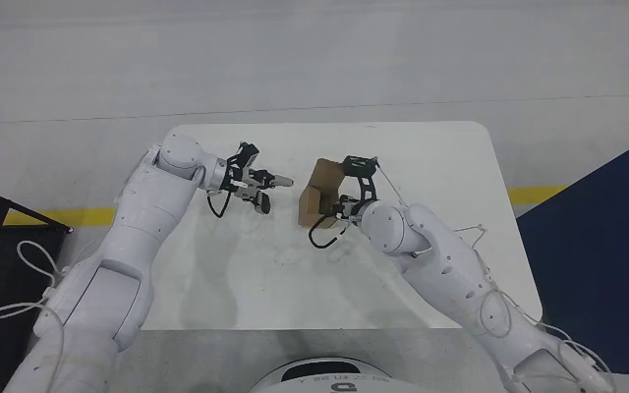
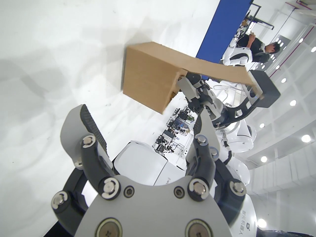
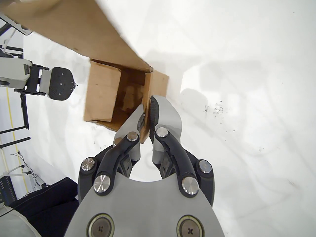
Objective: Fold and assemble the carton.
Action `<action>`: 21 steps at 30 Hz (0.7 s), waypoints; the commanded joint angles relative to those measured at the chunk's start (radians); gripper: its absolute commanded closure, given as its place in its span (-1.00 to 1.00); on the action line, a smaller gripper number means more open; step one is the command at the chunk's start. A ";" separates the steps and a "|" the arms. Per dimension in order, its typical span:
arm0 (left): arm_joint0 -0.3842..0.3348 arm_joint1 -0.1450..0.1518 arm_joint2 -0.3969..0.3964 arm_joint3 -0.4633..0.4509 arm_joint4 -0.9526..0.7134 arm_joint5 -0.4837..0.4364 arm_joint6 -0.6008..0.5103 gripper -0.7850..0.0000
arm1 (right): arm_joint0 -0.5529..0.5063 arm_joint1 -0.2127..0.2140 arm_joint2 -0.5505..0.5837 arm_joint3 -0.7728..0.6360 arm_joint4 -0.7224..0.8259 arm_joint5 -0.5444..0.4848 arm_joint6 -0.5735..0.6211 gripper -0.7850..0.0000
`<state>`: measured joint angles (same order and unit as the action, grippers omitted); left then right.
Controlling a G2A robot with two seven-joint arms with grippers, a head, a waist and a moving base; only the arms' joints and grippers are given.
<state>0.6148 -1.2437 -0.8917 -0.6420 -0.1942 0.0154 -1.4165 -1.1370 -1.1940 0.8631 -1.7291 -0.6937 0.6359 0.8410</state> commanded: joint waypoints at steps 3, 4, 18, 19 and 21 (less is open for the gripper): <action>0.010 0.017 -0.022 -0.021 0.019 0.016 0.024 -1.00 | 0.004 -0.003 -0.006 -0.017 -0.014 -0.020 0.001 1.00; 0.011 0.019 -0.025 -0.026 0.020 0.019 0.028 -1.00 | 0.002 -0.002 -0.005 -0.023 -0.021 -0.031 0.004 1.00; -0.007 -0.013 0.049 -0.053 0.057 0.042 0.066 -1.00 | -0.078 0.024 0.046 -0.123 -0.170 -0.099 0.061 -0.91; -0.010 -0.019 0.058 -0.049 0.055 0.040 0.070 -1.00 | -0.085 0.025 0.053 -0.128 -0.174 -0.103 0.059 -0.87; -0.021 -0.031 0.070 -0.034 0.044 0.038 0.080 -1.00 | -0.103 0.028 0.073 -0.146 -0.164 -0.107 0.054 -0.74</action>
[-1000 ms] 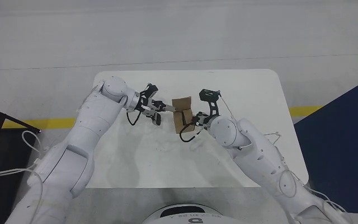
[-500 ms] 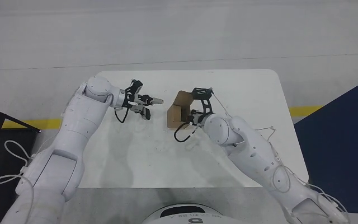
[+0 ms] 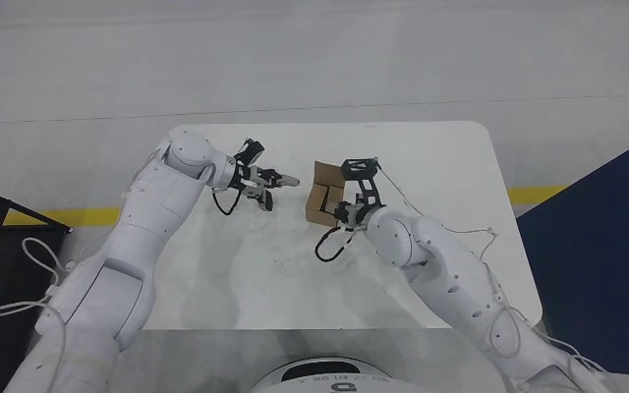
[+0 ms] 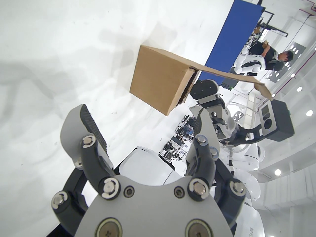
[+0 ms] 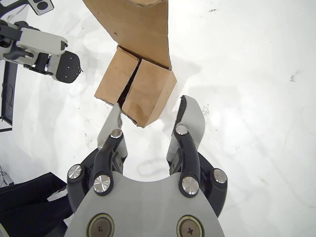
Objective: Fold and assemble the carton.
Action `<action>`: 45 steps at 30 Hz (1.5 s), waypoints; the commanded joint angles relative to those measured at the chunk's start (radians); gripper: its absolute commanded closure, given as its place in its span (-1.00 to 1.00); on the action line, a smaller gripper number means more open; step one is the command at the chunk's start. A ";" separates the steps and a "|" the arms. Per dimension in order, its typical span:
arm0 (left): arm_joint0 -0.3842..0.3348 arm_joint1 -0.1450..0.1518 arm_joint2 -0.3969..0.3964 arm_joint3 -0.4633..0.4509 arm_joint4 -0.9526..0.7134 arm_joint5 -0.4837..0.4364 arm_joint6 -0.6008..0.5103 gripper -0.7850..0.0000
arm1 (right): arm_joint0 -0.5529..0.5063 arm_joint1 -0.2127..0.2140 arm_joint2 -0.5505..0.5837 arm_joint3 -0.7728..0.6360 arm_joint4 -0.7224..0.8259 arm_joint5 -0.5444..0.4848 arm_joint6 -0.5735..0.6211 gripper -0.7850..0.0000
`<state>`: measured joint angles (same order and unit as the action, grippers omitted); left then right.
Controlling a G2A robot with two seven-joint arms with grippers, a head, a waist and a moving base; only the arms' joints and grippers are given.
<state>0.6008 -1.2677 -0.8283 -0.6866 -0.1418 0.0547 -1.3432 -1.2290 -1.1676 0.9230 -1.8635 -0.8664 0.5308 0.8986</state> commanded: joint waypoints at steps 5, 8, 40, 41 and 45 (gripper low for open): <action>-0.049 -0.032 0.019 0.087 -0.033 0.003 0.063 -1.00 | -0.062 0.013 0.049 -0.053 0.004 -0.049 0.024 -0.83; -0.078 -0.048 0.027 0.129 -0.041 0.003 0.101 -1.00 | -0.082 0.015 0.068 -0.069 -0.001 -0.059 0.002 -0.98; -0.188 -0.224 0.206 0.309 0.032 -0.070 -0.061 -1.00 | -0.172 0.010 0.103 -0.111 -0.039 -0.181 0.049 -0.81; -0.188 -0.228 0.209 0.312 0.033 -0.070 -0.060 -1.00 | -0.185 0.014 0.128 -0.128 -0.030 -0.183 0.045 -0.89; -0.189 -0.240 0.215 0.327 0.041 -0.074 -0.060 -1.00 | -0.219 0.020 0.183 -0.162 -0.034 -0.173 -0.003 -0.76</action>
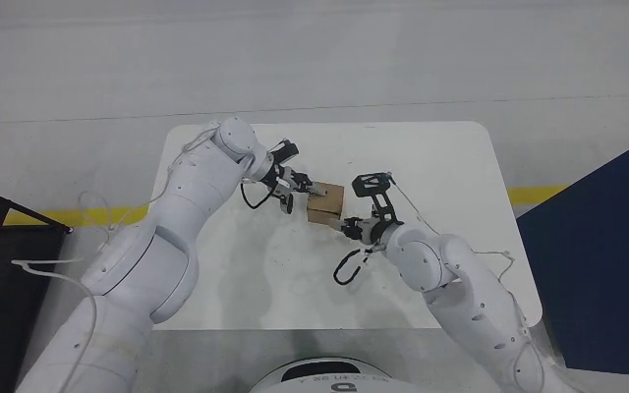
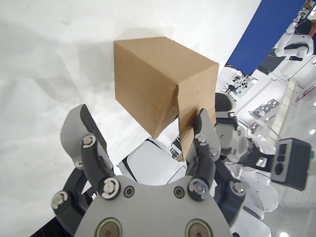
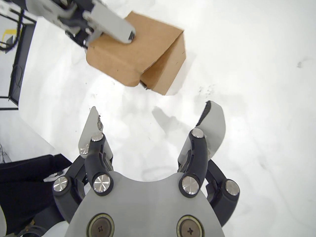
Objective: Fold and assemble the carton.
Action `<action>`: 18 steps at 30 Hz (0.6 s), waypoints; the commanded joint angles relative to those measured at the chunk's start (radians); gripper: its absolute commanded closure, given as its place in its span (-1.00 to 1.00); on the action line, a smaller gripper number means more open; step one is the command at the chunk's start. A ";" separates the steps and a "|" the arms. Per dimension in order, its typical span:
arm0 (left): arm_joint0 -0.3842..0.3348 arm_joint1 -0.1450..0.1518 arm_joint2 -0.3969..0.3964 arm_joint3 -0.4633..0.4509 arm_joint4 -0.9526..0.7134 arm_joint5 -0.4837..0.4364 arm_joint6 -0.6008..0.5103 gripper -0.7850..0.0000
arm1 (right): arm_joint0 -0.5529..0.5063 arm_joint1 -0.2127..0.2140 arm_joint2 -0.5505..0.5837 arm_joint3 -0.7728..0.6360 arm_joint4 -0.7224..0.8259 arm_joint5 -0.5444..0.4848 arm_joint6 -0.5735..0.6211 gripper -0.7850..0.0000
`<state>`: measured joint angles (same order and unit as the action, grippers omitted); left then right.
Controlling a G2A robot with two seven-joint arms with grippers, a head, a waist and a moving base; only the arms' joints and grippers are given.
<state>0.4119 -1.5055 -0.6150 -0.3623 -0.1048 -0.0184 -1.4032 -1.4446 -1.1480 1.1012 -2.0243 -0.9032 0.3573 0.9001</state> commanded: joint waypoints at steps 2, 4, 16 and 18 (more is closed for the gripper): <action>0.000 -0.009 0.010 0.013 0.018 -0.001 -0.002 -1.00 | -0.003 0.000 0.014 0.008 0.008 -0.009 -0.009 -0.67; 0.000 -0.015 0.021 0.016 0.038 -0.003 -0.004 -1.00 | 0.010 -0.001 0.001 0.032 -0.015 -0.016 -0.013 -0.60; -0.014 -0.044 0.027 0.048 0.052 -0.006 0.003 -1.00 | 0.105 -0.024 -0.104 0.146 -0.036 -0.069 0.014 -0.51; -0.013 -0.048 0.027 0.051 0.052 -0.006 0.002 -1.00 | 0.120 -0.029 -0.115 0.173 -0.041 -0.064 -0.005 -0.40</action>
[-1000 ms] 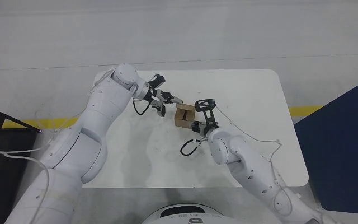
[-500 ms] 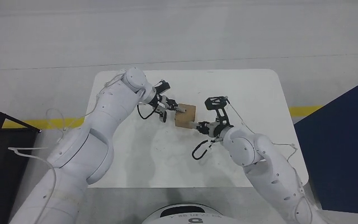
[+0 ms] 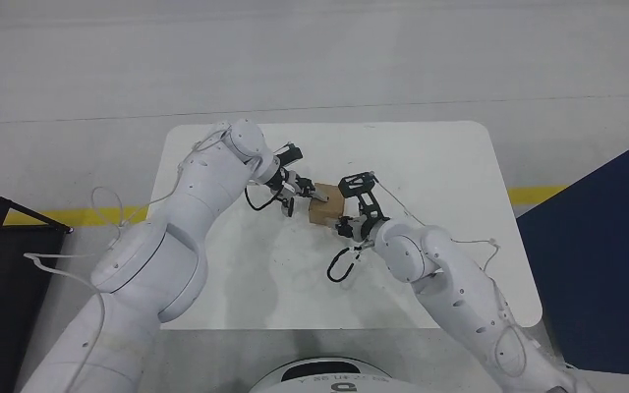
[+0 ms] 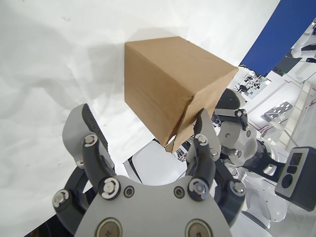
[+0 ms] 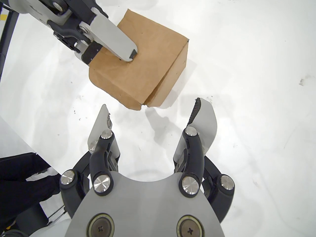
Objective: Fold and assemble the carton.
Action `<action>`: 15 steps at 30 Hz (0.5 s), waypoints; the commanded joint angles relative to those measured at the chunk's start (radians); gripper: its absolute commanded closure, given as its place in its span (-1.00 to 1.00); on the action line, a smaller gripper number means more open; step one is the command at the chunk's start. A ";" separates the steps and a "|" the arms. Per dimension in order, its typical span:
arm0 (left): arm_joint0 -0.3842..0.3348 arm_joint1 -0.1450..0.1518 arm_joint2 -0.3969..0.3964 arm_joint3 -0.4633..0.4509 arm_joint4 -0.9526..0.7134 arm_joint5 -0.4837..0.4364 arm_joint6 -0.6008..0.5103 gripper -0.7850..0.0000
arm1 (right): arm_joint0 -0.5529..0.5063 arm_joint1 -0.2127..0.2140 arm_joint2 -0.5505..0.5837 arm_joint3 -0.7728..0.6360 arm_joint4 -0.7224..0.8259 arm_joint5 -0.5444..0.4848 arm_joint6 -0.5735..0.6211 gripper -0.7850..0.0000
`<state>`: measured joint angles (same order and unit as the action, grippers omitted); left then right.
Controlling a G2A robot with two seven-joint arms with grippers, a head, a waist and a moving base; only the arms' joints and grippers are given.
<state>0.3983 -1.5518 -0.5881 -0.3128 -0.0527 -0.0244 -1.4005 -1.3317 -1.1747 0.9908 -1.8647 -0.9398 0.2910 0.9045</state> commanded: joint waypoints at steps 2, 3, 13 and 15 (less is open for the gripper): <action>0.000 -0.005 -0.001 0.004 0.001 0.000 0.001 -1.00 | 0.017 -0.006 -0.016 0.033 -0.013 0.007 -0.018 -0.33; 0.000 -0.007 -0.001 0.006 0.002 0.000 0.001 -1.00 | 0.021 -0.008 -0.020 0.041 -0.017 0.007 -0.018 -0.30; 0.005 -0.021 -0.001 0.012 0.016 -0.005 0.004 -1.00 | 0.002 -0.007 -0.011 0.030 -0.067 -0.003 -0.014 0.02; 0.005 -0.022 -0.002 0.013 0.018 -0.008 0.006 -1.00 | -0.009 -0.005 -0.004 0.009 -0.072 -0.013 -0.011 -0.11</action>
<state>0.4033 -1.5733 -0.5889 -0.3007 -0.0356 -0.0307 -1.3964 -1.3349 -1.1808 0.9831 -1.8442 -1.0095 0.2841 0.8916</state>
